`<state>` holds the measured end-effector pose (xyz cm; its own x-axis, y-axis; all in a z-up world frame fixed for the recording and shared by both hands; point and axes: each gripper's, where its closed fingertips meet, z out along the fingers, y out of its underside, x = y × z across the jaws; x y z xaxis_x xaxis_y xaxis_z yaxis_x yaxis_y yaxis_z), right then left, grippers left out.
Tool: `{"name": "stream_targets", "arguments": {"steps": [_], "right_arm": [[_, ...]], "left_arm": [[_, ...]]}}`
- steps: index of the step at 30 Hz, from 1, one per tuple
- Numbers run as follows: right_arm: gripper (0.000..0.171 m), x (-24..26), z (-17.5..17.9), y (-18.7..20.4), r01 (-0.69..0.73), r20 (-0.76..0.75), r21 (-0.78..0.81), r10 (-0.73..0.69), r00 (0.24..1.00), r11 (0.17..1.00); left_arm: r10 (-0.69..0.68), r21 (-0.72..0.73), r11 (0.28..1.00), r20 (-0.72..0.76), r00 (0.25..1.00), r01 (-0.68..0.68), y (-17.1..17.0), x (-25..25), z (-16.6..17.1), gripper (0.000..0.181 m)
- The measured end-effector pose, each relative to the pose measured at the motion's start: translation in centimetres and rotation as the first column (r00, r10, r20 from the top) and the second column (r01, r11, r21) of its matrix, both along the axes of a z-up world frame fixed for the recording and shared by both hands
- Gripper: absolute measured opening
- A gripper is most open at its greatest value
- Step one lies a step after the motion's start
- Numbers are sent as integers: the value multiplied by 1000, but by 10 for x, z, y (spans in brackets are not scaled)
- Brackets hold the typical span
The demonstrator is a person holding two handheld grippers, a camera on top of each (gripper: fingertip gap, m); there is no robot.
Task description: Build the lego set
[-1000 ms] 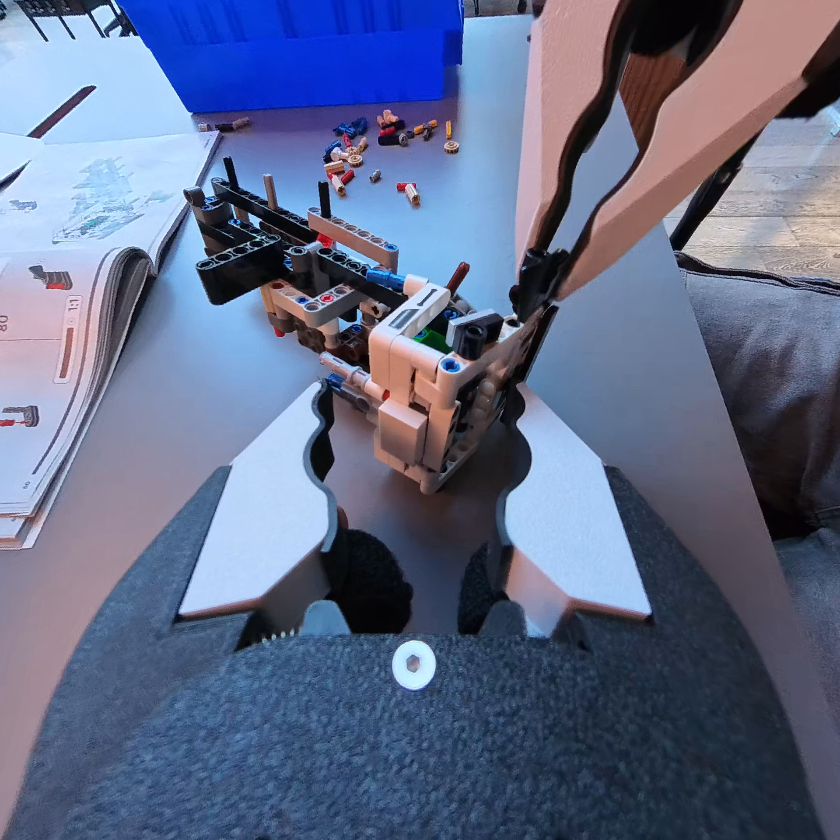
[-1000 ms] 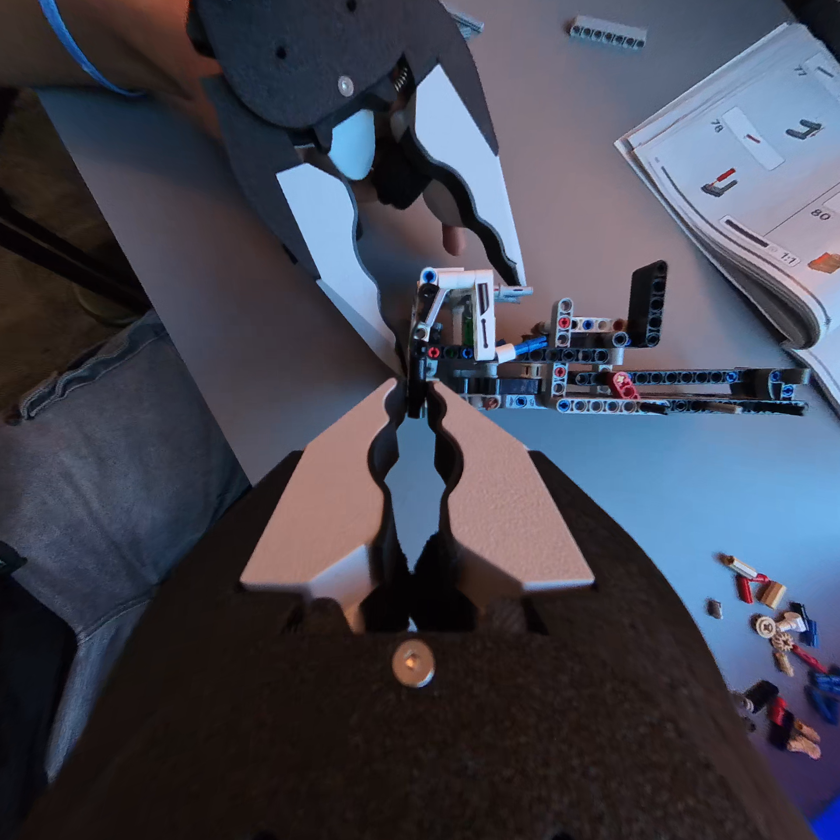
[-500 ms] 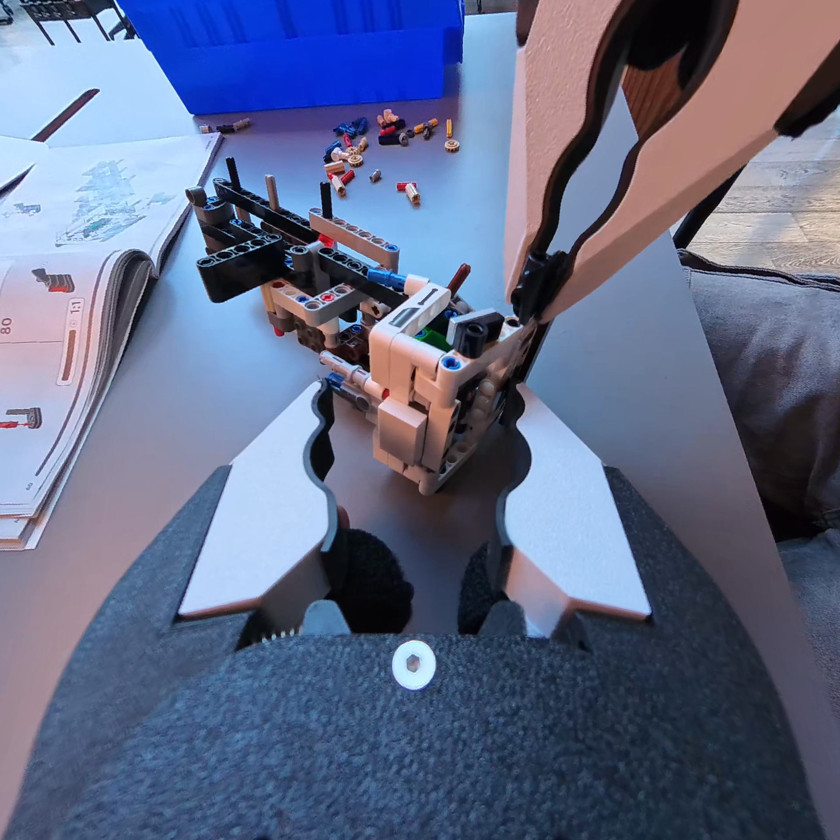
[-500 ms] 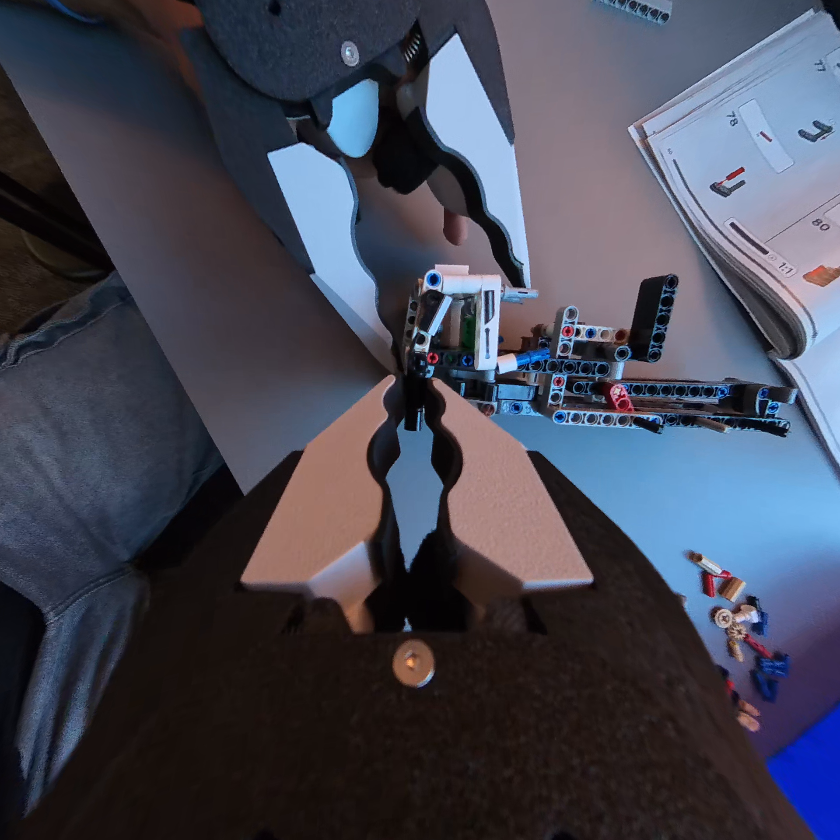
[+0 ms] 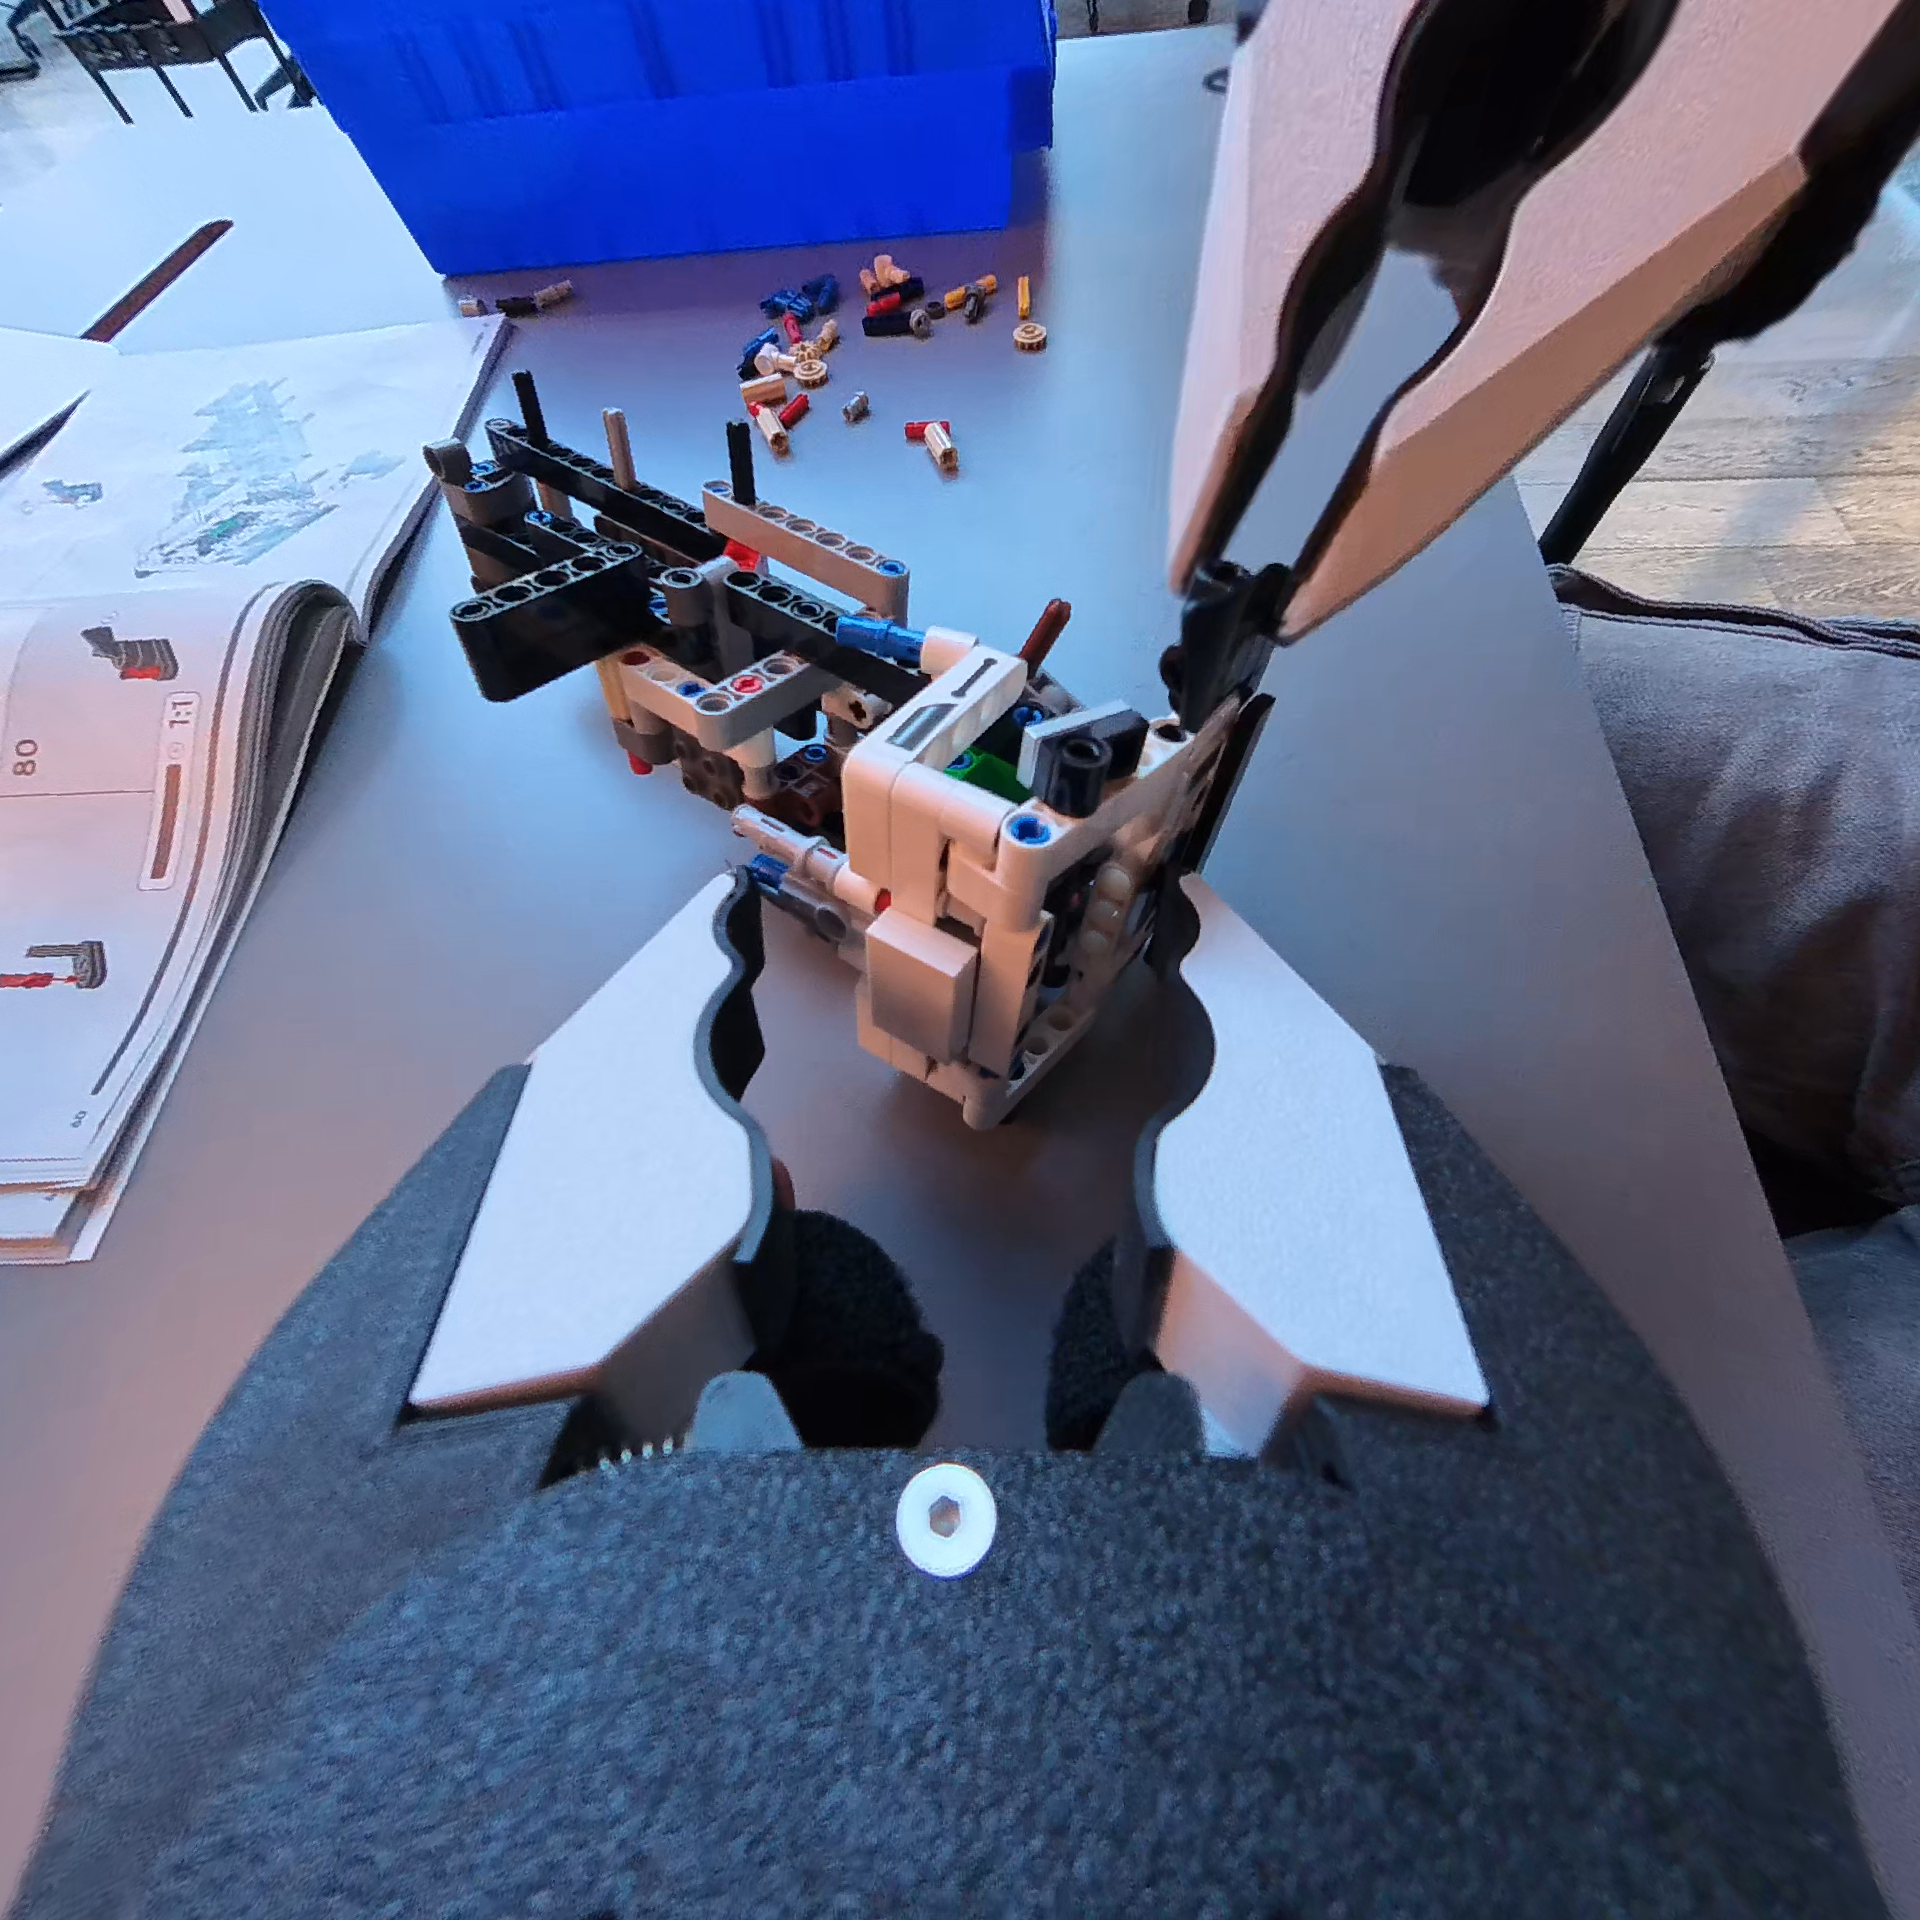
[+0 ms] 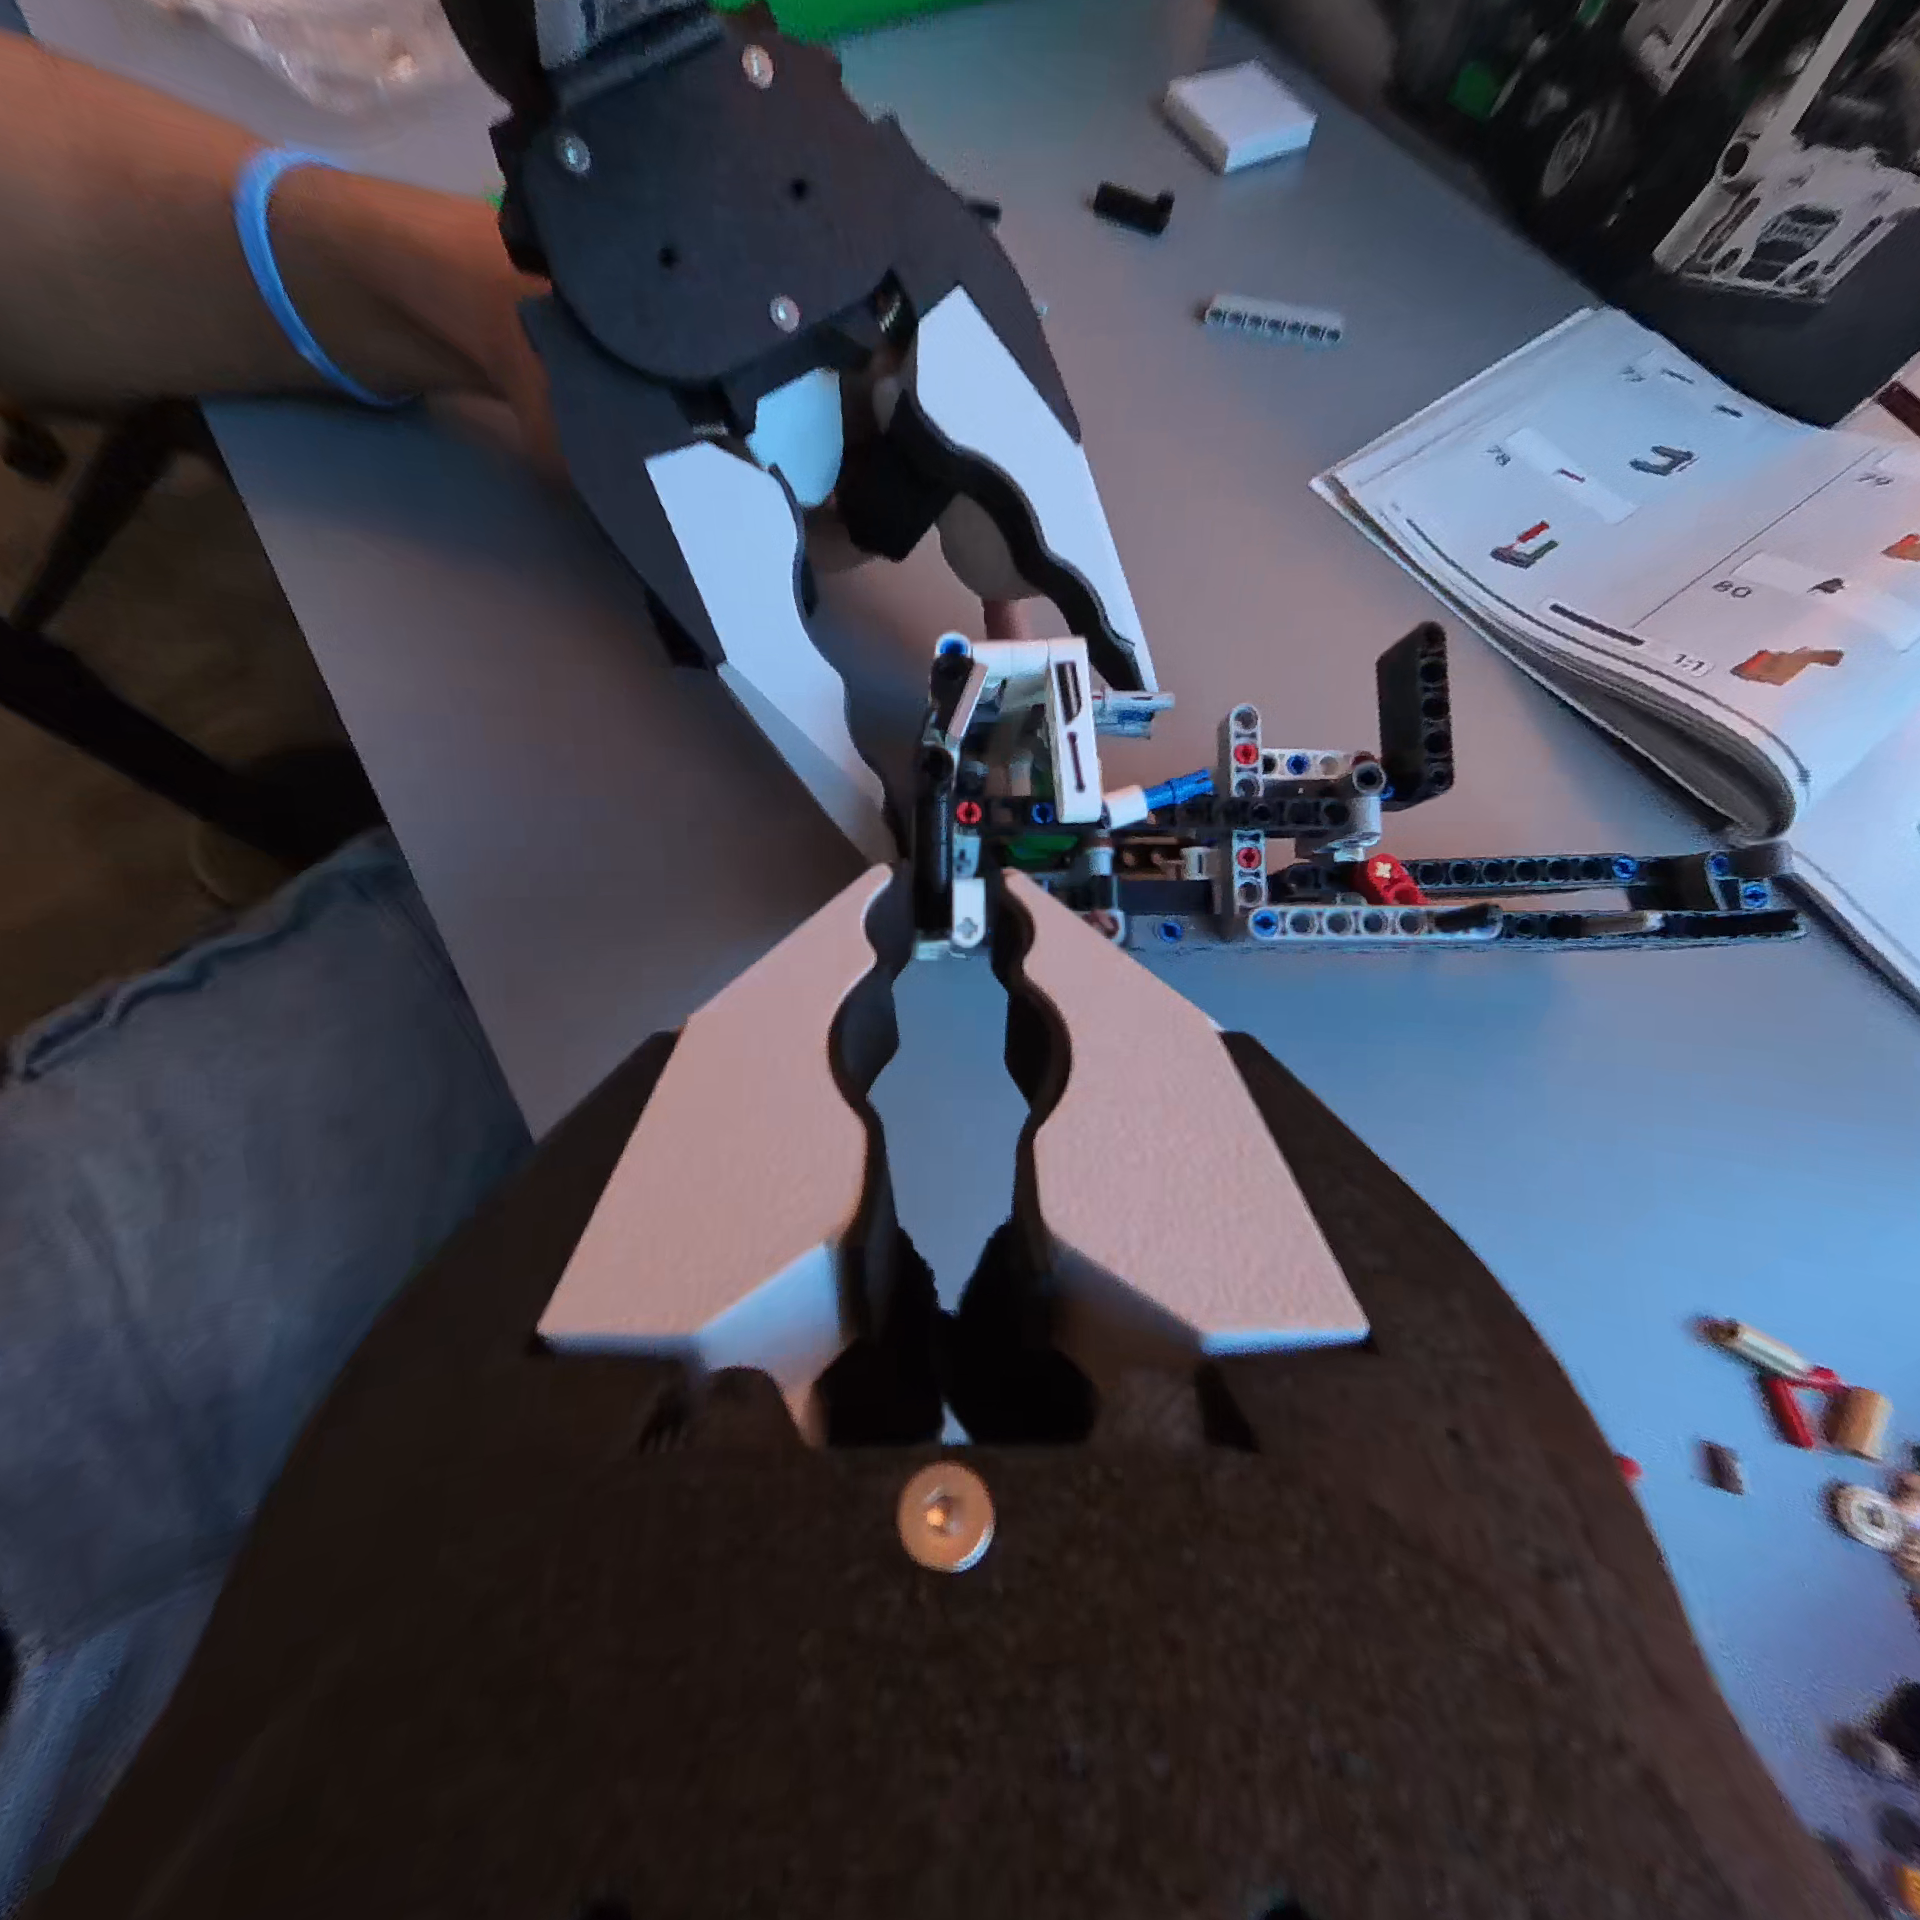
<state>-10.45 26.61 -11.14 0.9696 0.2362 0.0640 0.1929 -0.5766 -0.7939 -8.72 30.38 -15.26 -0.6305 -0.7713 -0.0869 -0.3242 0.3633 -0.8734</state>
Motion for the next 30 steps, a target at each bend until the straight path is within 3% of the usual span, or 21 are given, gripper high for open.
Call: {"name": "stream_targets", "arguments": {"steps": [3, 7, 11, 14, 18, 24, 27, 30], "right_arm": [[6, -4, -1, 1, 1, -172, 22, 3, 985, 1000], [6, 2, -2, 2, 6, -504, -16, -13, 863, 1000], [8, 8, -4, 4, 15, -473, 35, 4, 881, 999], [11, 10, 5, 0, 35, -243, 149, 2, 970, 988], [0, 4, 4, 2, 50, -76, 195, -36, 996, 980], [0, -2, -5, 10, 56, -198, 145, -27, 980, 988], [0, -2, -4, 10, 67, -339, 111, -26, 941, 992], [0, -1, 6, 7, 49, -392, 155, 16, 920, 987]], "left_arm": [[-1, -1, 1000, 0, 1000, 1, 0, 0, 0, 74], [-1, 3, 1000, 3, 1000, 1, 0, 0, 0, 74], [-2, 2, 1000, 2, 1000, 2, 0, 0, 0, 74], [-3, -2, 1000, -2, 1000, 3, 0, 0, 0, 74], [-6, -2, 1000, -2, 1000, 6, 0, 0, 0, 74], [-5, 3, 1000, 3, 1000, 5, 0, 0, 0, 74], [-5, 4, 1000, 4, 1000, 5, 0, 0, 0, 74], [-8, 8, 1000, 10, 1000, 7, 0, 0, 1, 73]]}}
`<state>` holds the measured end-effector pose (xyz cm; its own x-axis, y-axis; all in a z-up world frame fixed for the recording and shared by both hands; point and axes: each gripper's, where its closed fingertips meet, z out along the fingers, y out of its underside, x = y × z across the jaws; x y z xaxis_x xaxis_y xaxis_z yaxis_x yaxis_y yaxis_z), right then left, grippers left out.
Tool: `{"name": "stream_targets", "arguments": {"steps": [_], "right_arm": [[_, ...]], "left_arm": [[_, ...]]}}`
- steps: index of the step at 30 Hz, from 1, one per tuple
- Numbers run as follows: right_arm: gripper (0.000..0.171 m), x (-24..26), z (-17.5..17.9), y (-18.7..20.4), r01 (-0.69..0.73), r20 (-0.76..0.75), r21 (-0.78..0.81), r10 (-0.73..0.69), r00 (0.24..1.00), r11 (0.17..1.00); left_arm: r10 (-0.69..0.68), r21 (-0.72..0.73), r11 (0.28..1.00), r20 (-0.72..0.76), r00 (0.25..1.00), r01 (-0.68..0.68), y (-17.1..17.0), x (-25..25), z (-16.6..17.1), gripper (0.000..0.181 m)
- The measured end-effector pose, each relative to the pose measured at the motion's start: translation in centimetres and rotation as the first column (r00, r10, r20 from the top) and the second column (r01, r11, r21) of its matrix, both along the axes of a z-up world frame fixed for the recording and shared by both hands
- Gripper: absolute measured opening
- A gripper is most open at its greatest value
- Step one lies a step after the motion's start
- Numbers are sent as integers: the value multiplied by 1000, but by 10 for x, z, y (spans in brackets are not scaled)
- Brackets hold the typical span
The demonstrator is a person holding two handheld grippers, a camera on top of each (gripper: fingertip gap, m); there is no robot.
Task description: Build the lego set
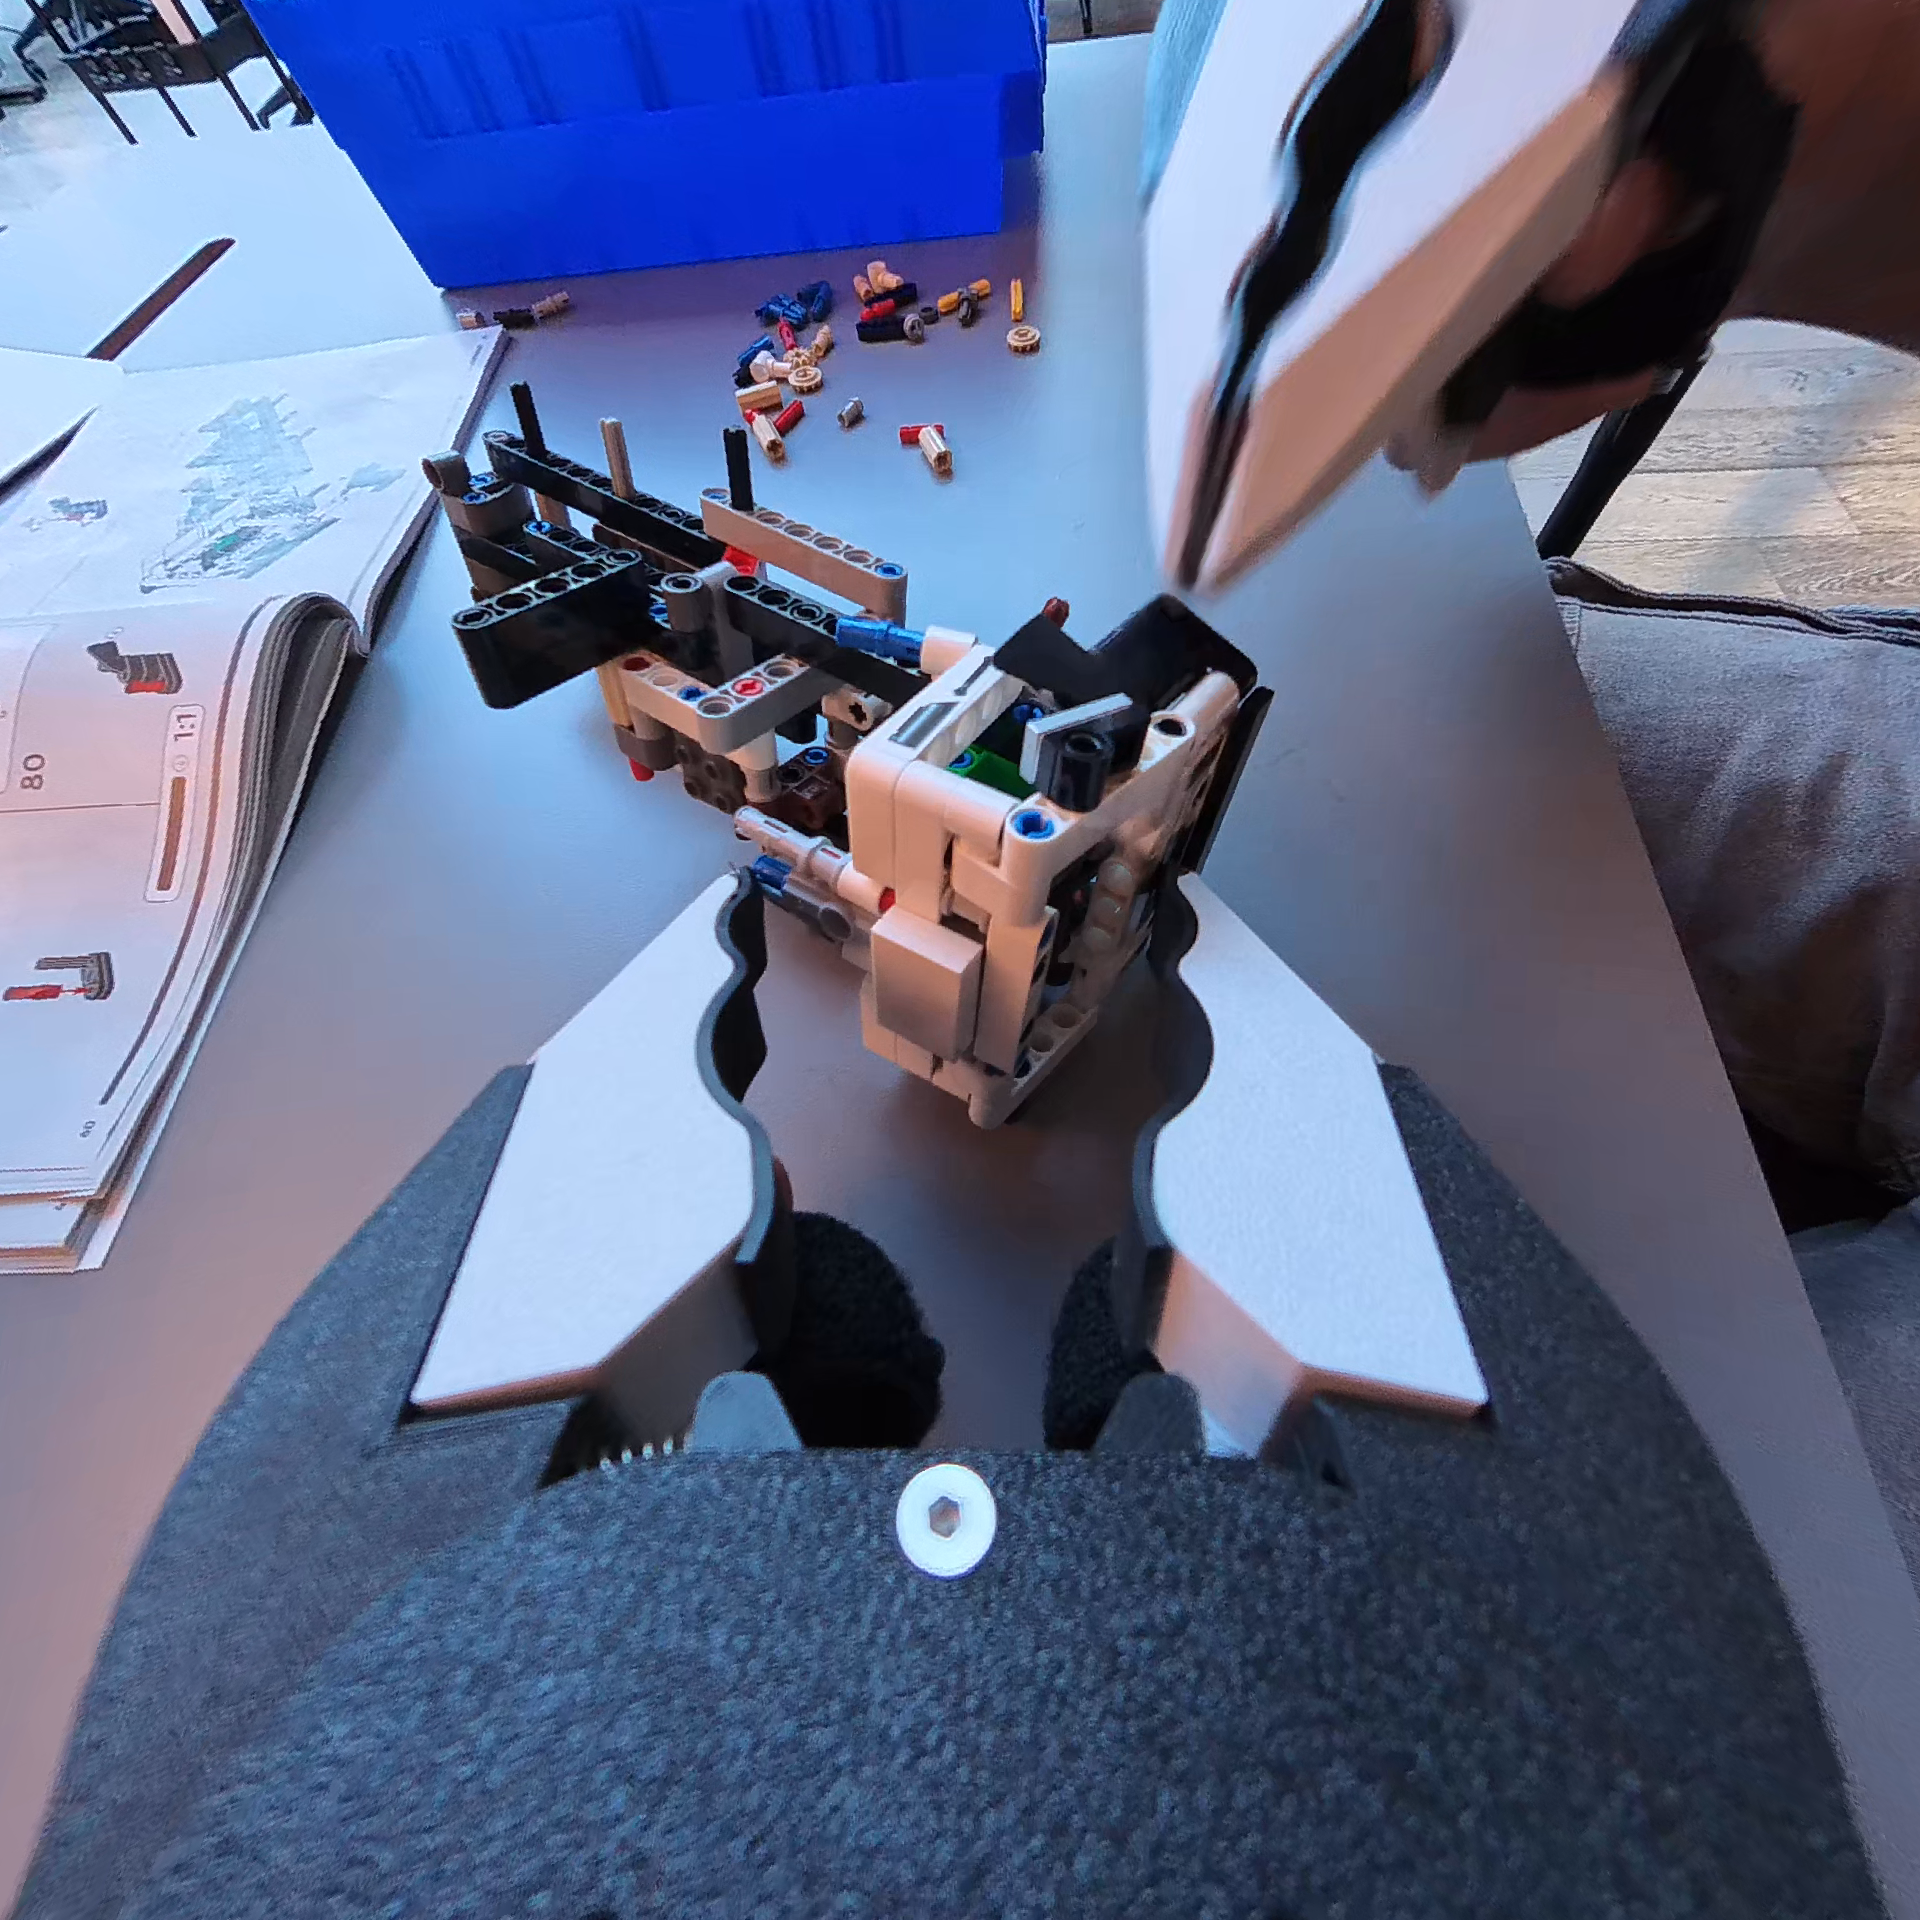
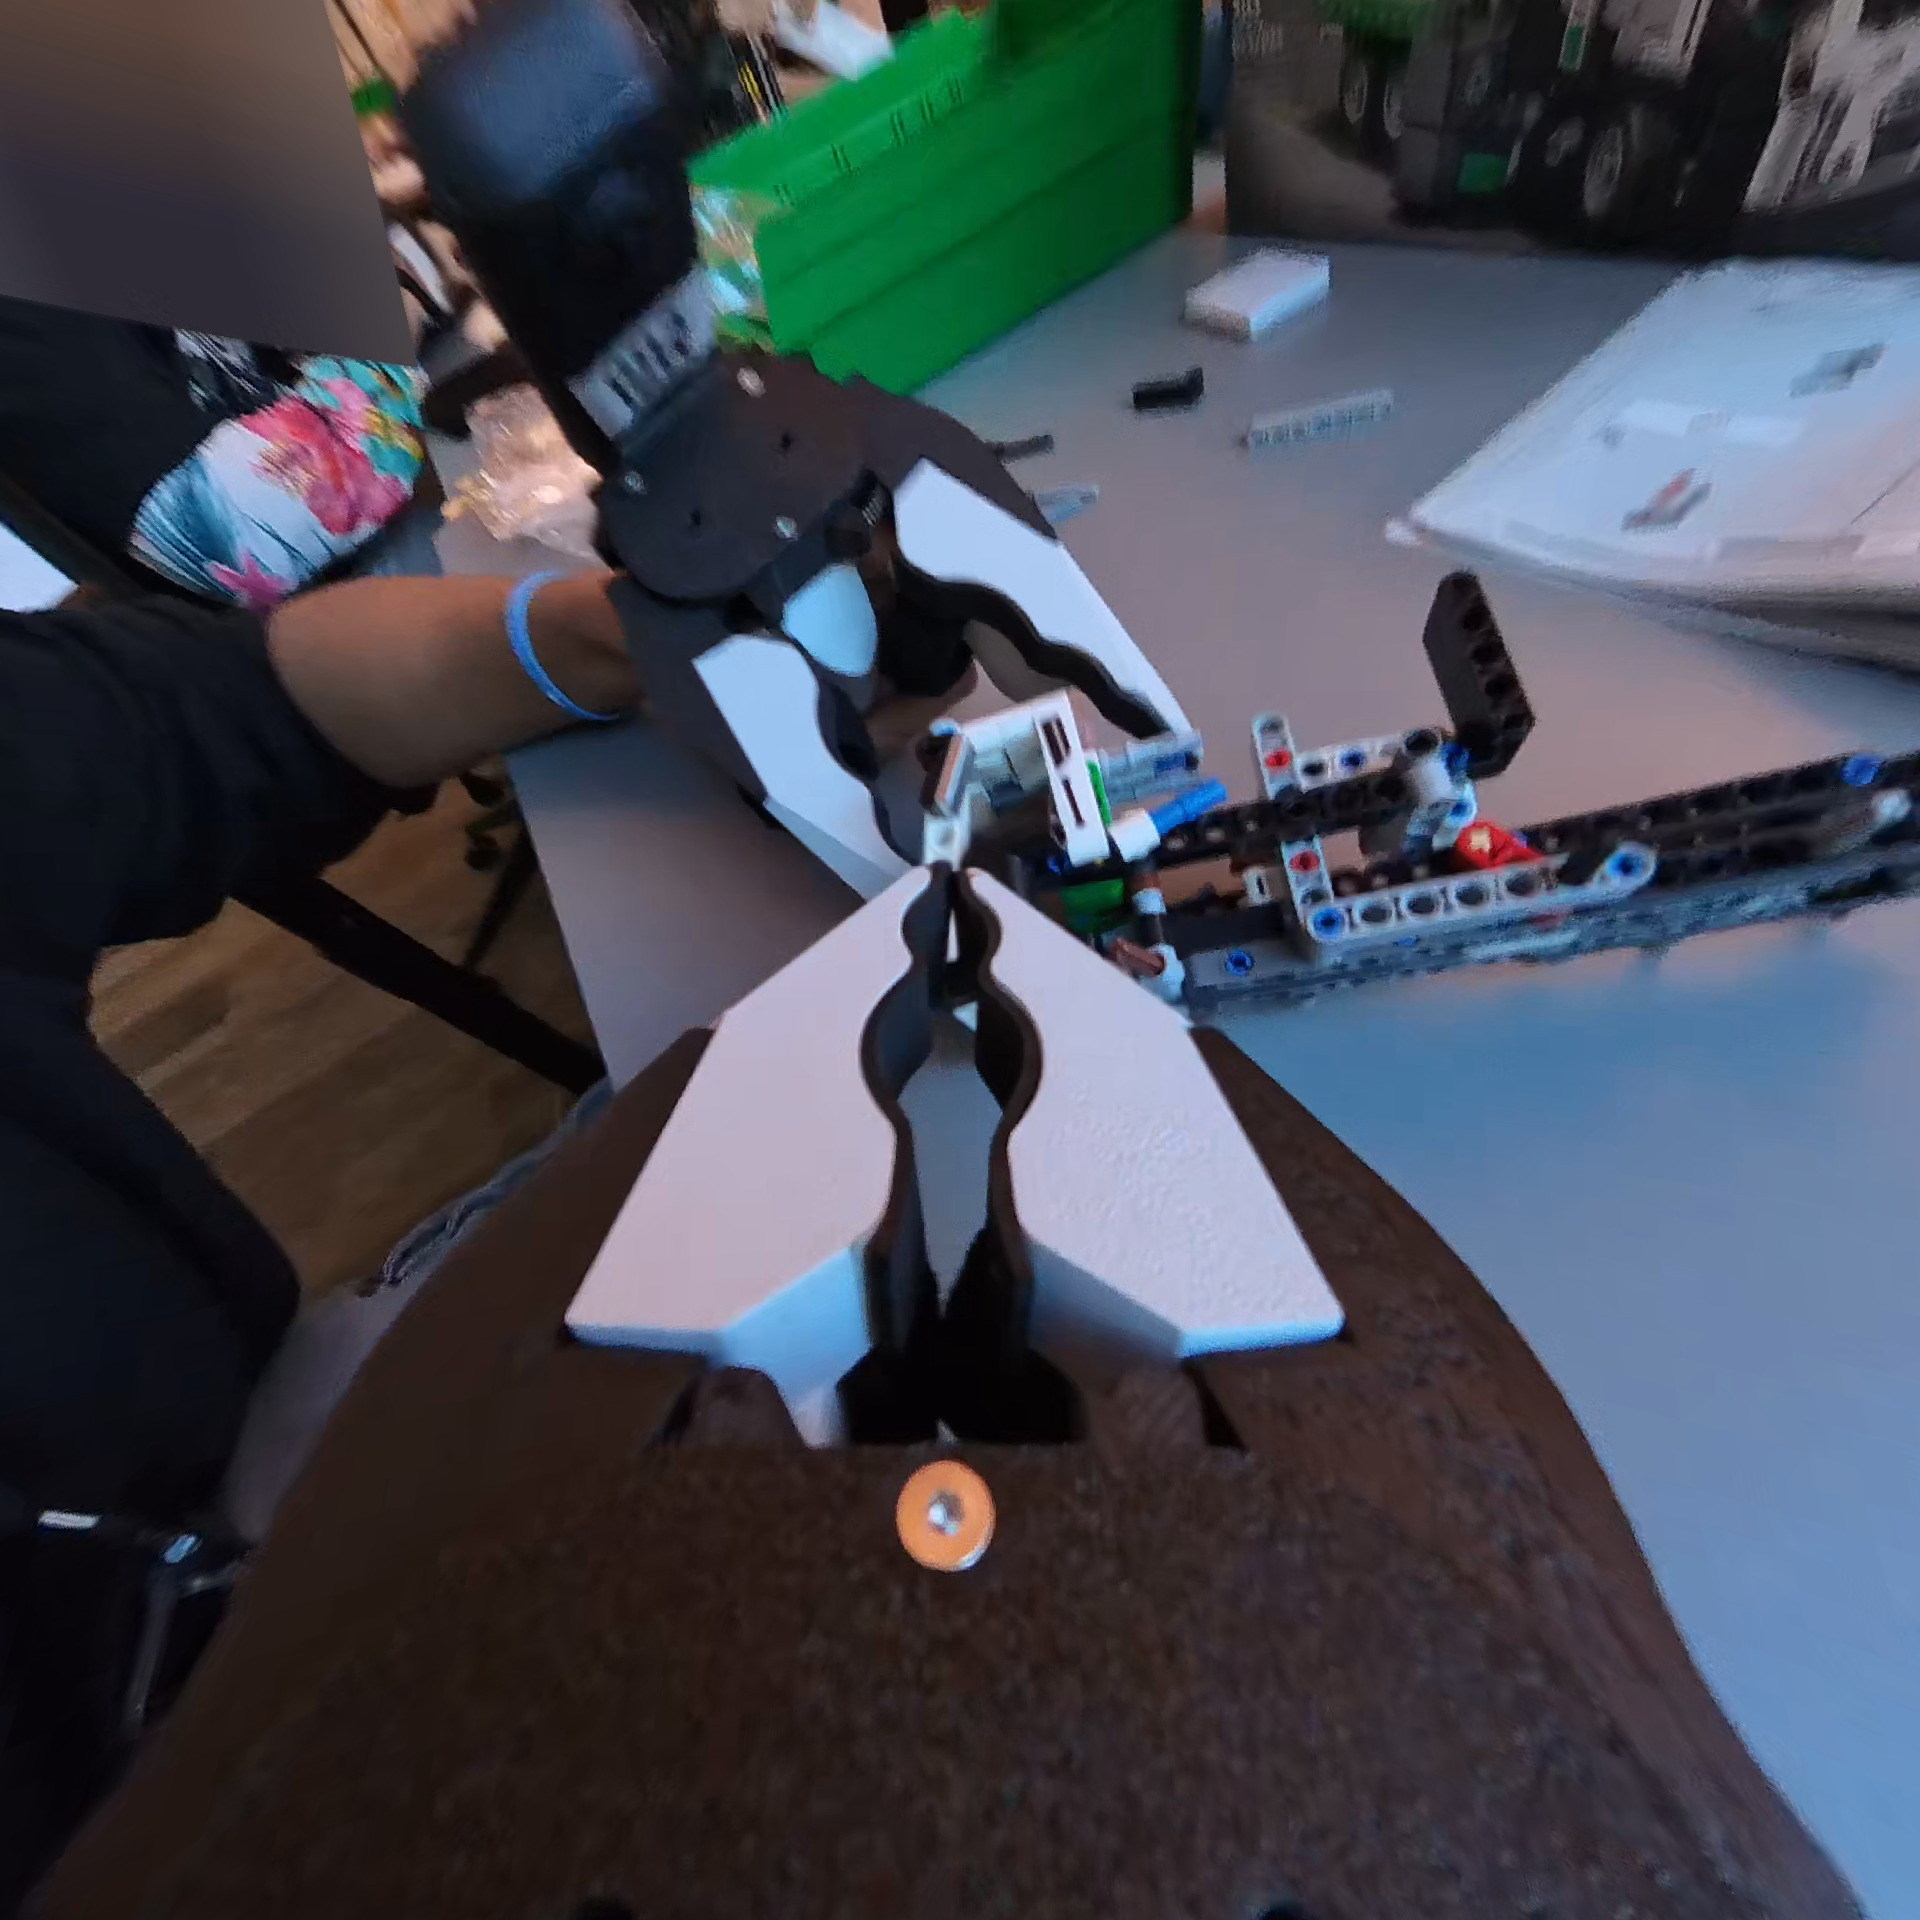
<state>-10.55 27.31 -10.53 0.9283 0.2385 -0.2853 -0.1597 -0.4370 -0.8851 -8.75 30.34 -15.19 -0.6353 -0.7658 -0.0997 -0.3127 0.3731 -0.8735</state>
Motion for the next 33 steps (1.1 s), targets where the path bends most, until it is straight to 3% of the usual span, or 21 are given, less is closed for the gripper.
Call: {"name": "stream_targets", "arguments": {"steps": [3, 5, 11, 15, 20, 24, 27, 29, 31, 33], "right_arm": [[0, 11, 9, -6, 48, 69, 63, -53, 996, 997], [14, 19, -5, -14, 84, 112, -2, -83, 990, 996], [18, 12, -20, -58, 91, -41, -63, -93, 995, 994], [18, -5, -29, -94, 74, -79, -77, -80, 994, 994], [18, -16, -36, -131, 65, -92, -73, -72, 993, 995], [26, -14, -35, -142, 86, -119, -51, -92, 989, 995], [37, 7, -27, -114, 113, -23, -52, -114, 993, 992], [48, 25, -34, -85, 127, 146, -76, -115, 983, 989], [67, 20, -47, -60, 103, 174, -160, -74, 982, 982], [65, 15, -56, -41, 128, 187, -175, -95, 978, 976]], "left_arm": [[-6, 28, 1000, 42, 999, 5, 1, 1, 3, 73], [-21, 94, 996, 111, 994, 10, 3, 1, 7, 73], [-98, 321, 947, 195, 976, 31, 1, -2, 20, 67], [-178, 510, 853, 82, 981, 113, -4, -1, 14, 42], [-184, 618, 773, 6, 983, 141, -4, 1, 13, 39], [-159, 613, 777, -36, 987, 148, -4, -1, 13, 39], [-80, 550, 830, -40, 996, 89, 1, -2, 16, 43], [40, 444, 896, -52, 998, -13, 7, -3, 18, 59], [171, 263, 954, -93, 981, -141, 11, -7, 18, 69], [277, 115, 958, -118, 954, -264, 16, -9, 12, 71]]}}
